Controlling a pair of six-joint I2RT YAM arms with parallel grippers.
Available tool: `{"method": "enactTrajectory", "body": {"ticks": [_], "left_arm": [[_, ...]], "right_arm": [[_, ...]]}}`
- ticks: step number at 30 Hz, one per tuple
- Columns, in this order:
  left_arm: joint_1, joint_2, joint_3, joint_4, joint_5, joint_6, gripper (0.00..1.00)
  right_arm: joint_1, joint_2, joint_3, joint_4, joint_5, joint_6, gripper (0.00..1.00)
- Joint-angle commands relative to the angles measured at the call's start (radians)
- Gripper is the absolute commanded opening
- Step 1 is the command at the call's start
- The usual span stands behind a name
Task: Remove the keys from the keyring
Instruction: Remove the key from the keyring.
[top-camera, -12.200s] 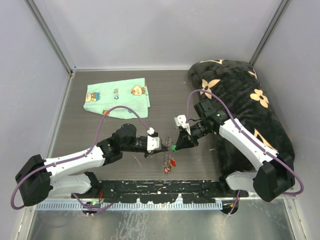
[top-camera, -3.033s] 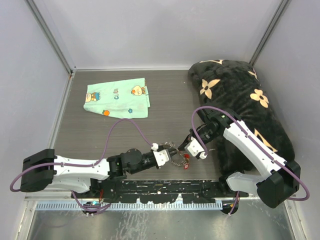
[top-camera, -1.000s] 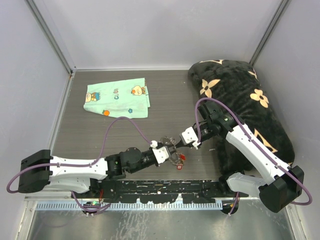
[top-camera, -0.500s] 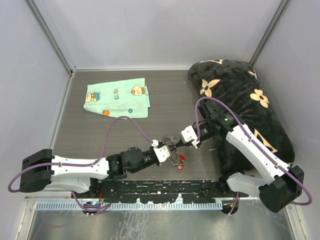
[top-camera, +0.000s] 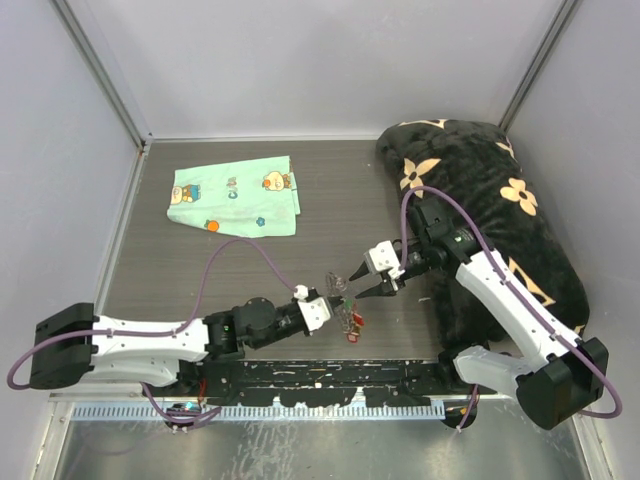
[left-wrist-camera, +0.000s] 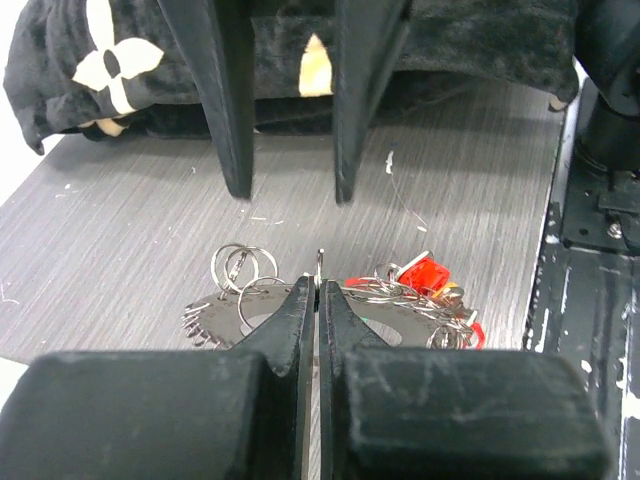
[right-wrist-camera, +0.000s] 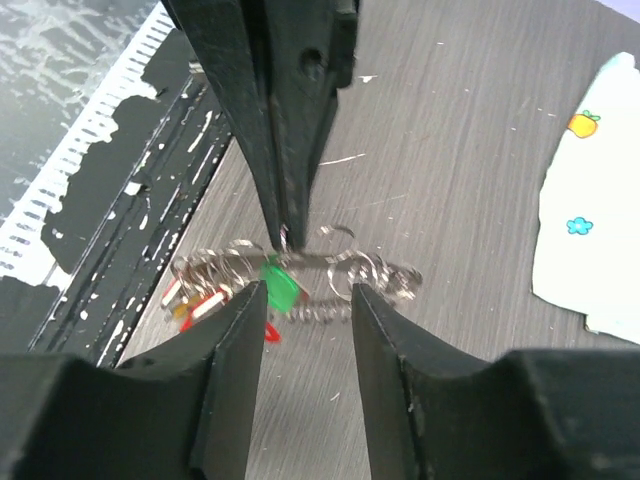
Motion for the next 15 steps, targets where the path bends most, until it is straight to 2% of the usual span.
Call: {"method": "enactTrajectory", "body": {"ticks": [1,8,15], "left_arm": [[0.034,-0.109,-0.027,0.051,0.095,0.029,0.0],[0.127,-0.224,-0.068,0.015,0.26,0.007,0.0],[0.156,-0.228,-0.067,0.029,0.34,-0.015,0.0]], "right_arm": [[-0.072,-0.035,-0.028,0.058,-0.115,0.106,0.47],[-0.085,-0.055,-0.172,0.266,-0.179,0.319,0.48],[-0.077,-0.05,-0.234,0.47,-0.237,0.503,0.44]]}}
